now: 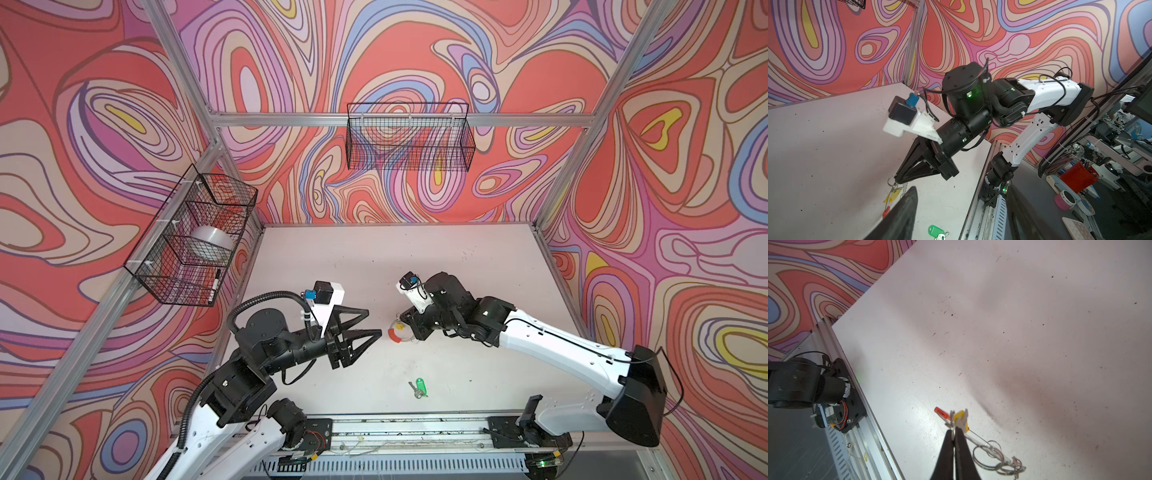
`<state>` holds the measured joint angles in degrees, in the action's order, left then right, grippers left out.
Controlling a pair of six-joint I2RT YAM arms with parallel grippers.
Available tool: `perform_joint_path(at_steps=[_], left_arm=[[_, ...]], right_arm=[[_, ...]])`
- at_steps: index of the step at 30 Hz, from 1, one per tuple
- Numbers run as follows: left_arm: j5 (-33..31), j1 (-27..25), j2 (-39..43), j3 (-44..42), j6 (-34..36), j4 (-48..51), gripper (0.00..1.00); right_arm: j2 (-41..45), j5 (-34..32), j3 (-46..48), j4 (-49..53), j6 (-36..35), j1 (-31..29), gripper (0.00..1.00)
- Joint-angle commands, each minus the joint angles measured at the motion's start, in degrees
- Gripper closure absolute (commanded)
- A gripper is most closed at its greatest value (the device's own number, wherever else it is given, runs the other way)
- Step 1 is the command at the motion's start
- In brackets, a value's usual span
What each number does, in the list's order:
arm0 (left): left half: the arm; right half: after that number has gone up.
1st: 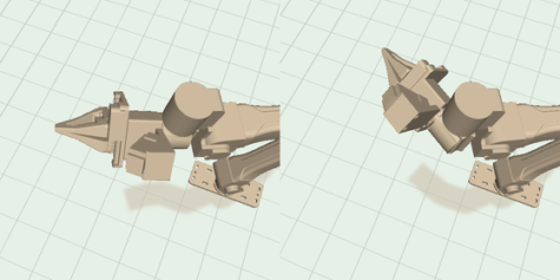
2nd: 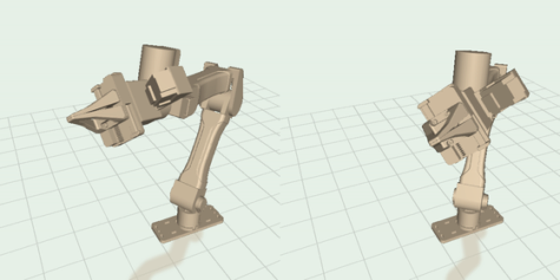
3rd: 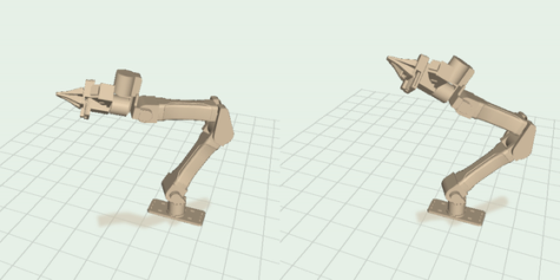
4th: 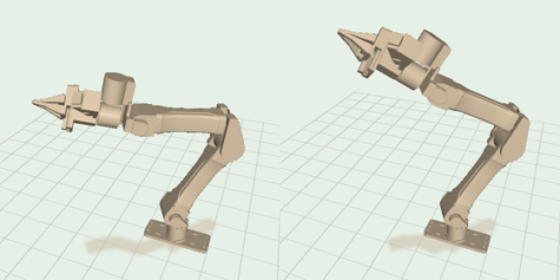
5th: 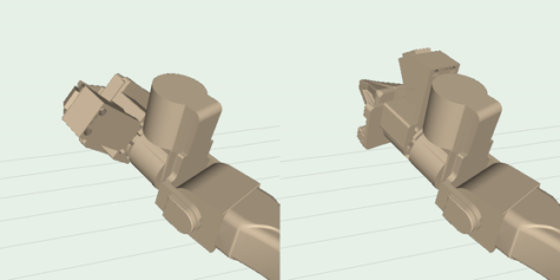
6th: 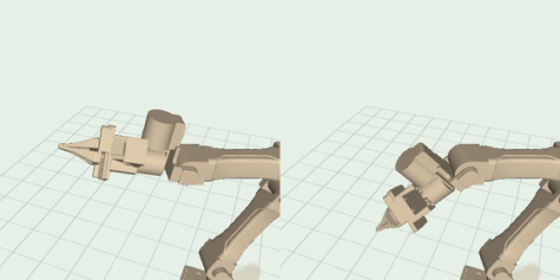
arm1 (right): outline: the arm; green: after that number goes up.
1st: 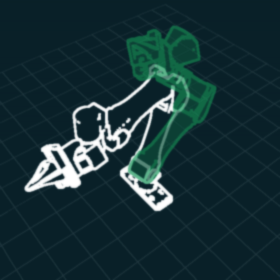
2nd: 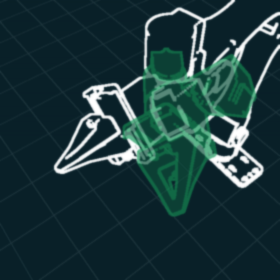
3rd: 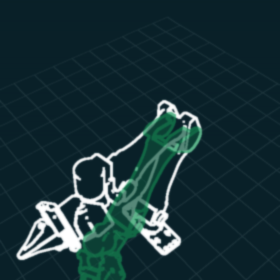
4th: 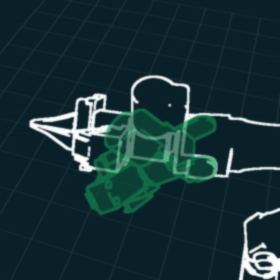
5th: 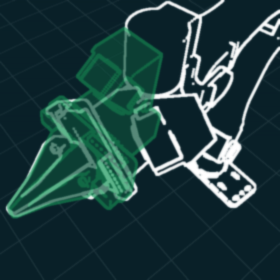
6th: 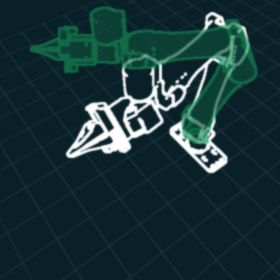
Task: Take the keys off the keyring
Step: 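Carry the hanging plate toward the left gripper while the left gripper reaches in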
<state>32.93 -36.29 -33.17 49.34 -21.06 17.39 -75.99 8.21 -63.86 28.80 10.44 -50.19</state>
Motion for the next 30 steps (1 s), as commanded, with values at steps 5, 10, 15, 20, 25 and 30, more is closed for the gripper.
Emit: perform_joint_path(at_steps=[5,10,15,20,25,30], left_arm=[[0.95,-0.01,-3.04,0.23,-0.91,-4.2,0.35],[5.68,-0.01,-7.47,2.1,-0.52,-3.03,0.44],[10.51,-0.01,-11.3,3.44,0.67,-0.91,0.49],[15.16,-0.01,-14.23,5.28,1.55,1.24,0.55],[20.56,0.02,-16.19,6.11,0.46,-0.28,0.56],[22.9,-0.01,-18.54,6.91,-0.83,-0.3,0.62]], right_arm=[[6.29,0.59,-3.38,3.67,0.21,0.36,1.0],[9.11,3.07,-4.83,7.01,-1.95,0.32,1.0],[12.12,10.84,-4.13,7.07,-3.7,0.32,1.0],[13.89,16.34,-4.52,6.9,-4.72,0.35,1.0],[12.51,20.48,-6.6,7.76,-5.78,0.36,1.0],[12.35,23.29,-7.25,6.58,-6.31,0.36,1.0]])
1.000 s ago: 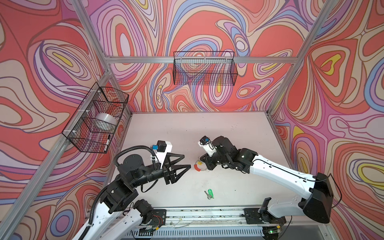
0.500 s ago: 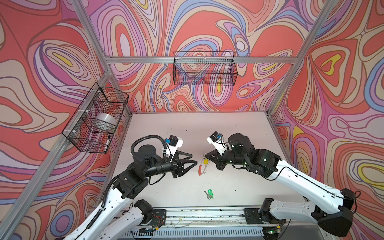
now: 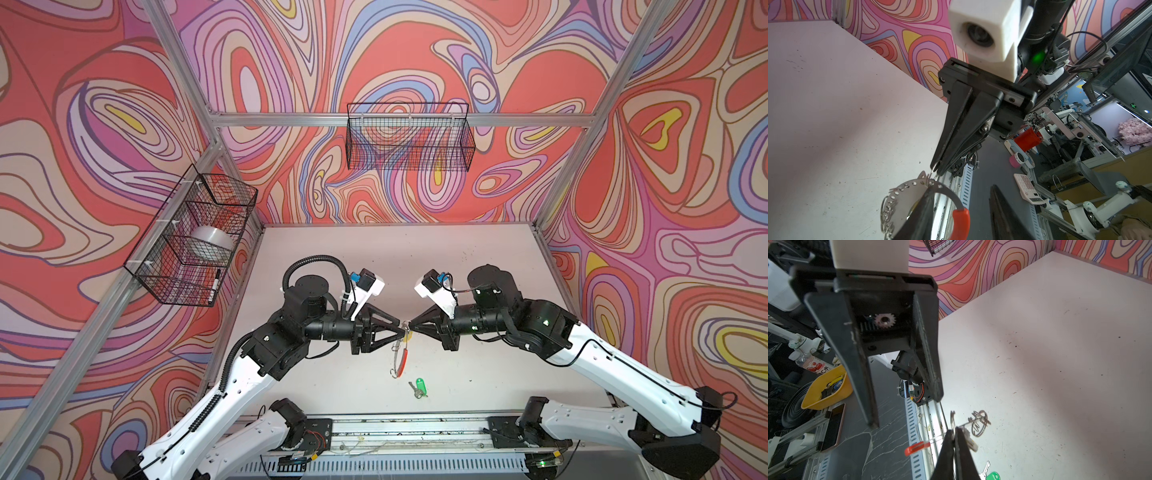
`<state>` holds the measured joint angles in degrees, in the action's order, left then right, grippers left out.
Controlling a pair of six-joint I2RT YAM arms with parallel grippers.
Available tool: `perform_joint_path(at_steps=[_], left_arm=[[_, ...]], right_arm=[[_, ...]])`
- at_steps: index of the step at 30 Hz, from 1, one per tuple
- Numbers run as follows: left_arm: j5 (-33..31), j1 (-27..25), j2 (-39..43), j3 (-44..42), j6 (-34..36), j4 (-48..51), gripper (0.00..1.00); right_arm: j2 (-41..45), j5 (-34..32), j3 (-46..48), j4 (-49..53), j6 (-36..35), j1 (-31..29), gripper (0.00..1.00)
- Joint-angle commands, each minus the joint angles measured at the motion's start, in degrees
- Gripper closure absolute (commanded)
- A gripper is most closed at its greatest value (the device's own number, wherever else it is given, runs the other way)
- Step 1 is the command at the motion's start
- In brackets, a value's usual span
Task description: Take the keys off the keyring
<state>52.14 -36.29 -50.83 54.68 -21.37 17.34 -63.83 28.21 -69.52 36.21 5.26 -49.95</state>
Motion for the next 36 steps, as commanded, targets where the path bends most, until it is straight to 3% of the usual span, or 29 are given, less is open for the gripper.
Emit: perform_joint_path(at_steps=[1,5,8,15,23,36], left_arm=[[3.76,-0.01,-1.14,1.71,-0.78,-0.29,0.65],[3.09,0.0,-1.56,2.59,-0.67,0.46,0.68],[1.56,-0.01,-0.79,3.24,-0.01,1.14,0.64],[0.78,-0.01,0.29,4.36,0.73,1.71,0.65],[3.56,-0.01,-0.94,5.18,0.86,1.76,0.73],[4.79,-0.02,-0.49,5.09,1.03,2.15,0.75]], right_arm=[[0.28,4.09,-1.59,-1.1,-1.25,0.12,1.0],[0.16,6.95,-2.27,-0.68,-1.97,0.1,1.0],[0.59,7.5,-2.7,-0.13,-2.09,0.09,1.0],[1.07,9.15,-3.51,0.15,-2.07,0.12,1.0],[-0.39,8.4,-4.7,-1.63,-2.08,0.11,1.0],[-1.42,8.13,-6.06,-0.9,-2.44,0.1,1.0]])
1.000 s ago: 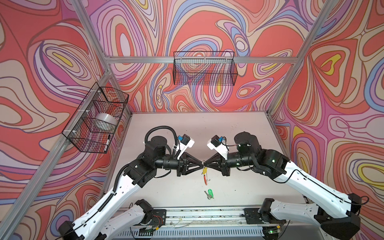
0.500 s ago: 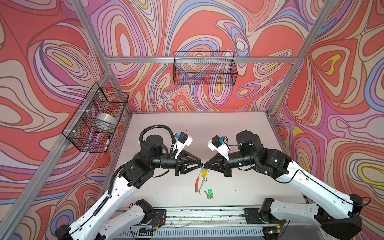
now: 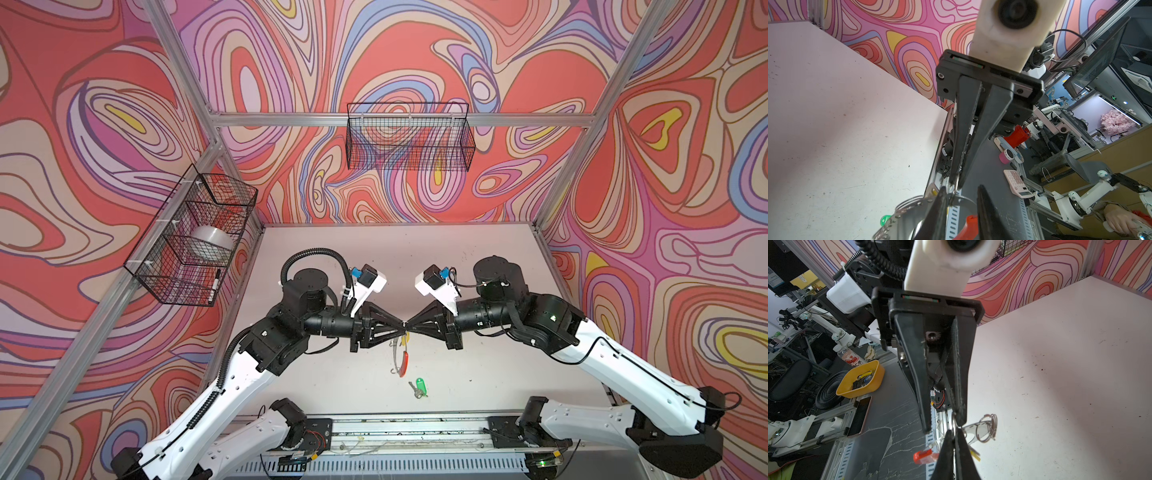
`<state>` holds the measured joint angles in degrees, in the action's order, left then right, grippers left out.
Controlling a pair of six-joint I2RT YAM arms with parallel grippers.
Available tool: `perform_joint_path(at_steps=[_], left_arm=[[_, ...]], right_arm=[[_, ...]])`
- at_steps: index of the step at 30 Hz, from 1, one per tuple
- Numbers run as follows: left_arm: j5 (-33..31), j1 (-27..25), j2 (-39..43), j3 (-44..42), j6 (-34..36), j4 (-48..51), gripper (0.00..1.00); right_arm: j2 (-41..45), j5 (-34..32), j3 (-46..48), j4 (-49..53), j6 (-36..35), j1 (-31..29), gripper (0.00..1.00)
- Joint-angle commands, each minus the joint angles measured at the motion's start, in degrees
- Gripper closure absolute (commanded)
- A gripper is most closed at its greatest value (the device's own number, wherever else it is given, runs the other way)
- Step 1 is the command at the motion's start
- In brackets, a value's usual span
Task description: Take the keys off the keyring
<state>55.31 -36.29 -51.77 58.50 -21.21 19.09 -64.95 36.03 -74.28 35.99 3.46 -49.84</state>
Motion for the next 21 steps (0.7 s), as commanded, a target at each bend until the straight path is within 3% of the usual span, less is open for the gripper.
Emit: perform_joint_path(at_steps=[1,15,21], left_arm=[[1.64,0.01,0.36,1.35,0.95,0.37,0.79],[1.17,0.04,-0.01,1.97,1.7,1.64,0.86],[0.37,-0.01,0.5,2.14,2.39,1.39,1.0]], right_arm=[[-0.51,0.18,-1.34,-0.42,-0.64,0.01,1.0],[-1.21,0.66,-2.28,0.58,-0.74,0.01,1.0],[-1.58,1.15,-1.97,0.01,-0.26,-0.03,1.0]])
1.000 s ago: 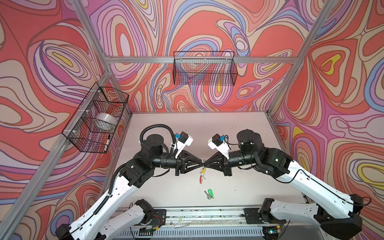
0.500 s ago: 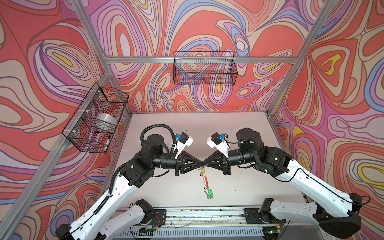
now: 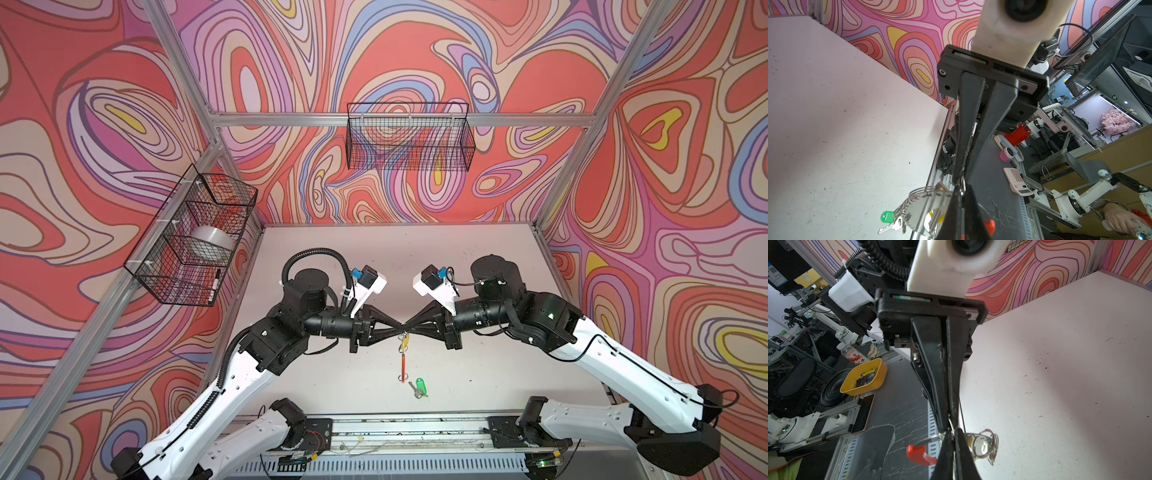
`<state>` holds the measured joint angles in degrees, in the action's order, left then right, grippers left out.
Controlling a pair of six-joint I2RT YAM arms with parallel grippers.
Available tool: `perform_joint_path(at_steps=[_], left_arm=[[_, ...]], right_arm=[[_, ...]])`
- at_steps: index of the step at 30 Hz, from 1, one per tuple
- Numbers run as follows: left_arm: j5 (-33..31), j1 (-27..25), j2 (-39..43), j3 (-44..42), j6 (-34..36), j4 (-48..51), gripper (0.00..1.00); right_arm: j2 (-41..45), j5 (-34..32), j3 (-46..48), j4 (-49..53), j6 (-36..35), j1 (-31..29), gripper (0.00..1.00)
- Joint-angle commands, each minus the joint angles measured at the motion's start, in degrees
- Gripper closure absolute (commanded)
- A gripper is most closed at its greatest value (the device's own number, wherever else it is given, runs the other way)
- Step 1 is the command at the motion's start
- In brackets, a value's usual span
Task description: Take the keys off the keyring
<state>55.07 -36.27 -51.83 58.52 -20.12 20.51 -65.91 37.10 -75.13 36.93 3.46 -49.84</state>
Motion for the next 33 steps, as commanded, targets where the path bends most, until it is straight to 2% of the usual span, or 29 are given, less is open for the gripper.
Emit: perform_joint_path(at_steps=[1,7,8,9,13,16,23,29,33], left_arm=[[0.5,-0.03,0.76,2.06,1.46,-0.32,1.0],[-2.58,0.02,4.37,-2.21,-2.47,-9.65,1.0],[-3.35,-0.03,4.98,-2.75,-3.08,-11.05,1.0],[-4.31,-0.03,5.69,-3.57,-3.55,-12.38,1.0],[-8.75,-0.03,8.84,-6.23,-5.55,-18.26,1.0],[-12.19,-0.01,10.87,-7.88,-6.19,-21.51,1.0],[-17.29,-0.03,14.09,-12.41,-9.73,-31.76,1.0],[-16.3,-0.03,13.8,-14.25,-12.7,-37.64,1.0],[-16.46,-0.07,14.18,-14.66,-13.02,-38.01,1.0]], right_arm=[[-0.71,0.23,-1.08,-1.13,-0.21,0.01,1.0],[-0.42,-0.71,-0.11,-4.99,1.63,0.01,1.0],[-0.11,-1.27,0.14,-6.17,2.31,0.01,0.97],[0.35,-2.27,0.59,-7.55,3.03,-0.03,0.88],[2.02,-3.11,1.69,-12.85,5.46,-0.03,0.62],[3.76,-4.75,3.25,-17.24,7.21,-0.13,0.53],[5.97,-6.18,8.06,-28.0,12.31,-0.16,0.49],[6.33,-4.64,11.06,-36.76,15.33,-0.18,0.5],[4.98,-3.4,11.44,-40.4,17.16,-0.34,0.51]])
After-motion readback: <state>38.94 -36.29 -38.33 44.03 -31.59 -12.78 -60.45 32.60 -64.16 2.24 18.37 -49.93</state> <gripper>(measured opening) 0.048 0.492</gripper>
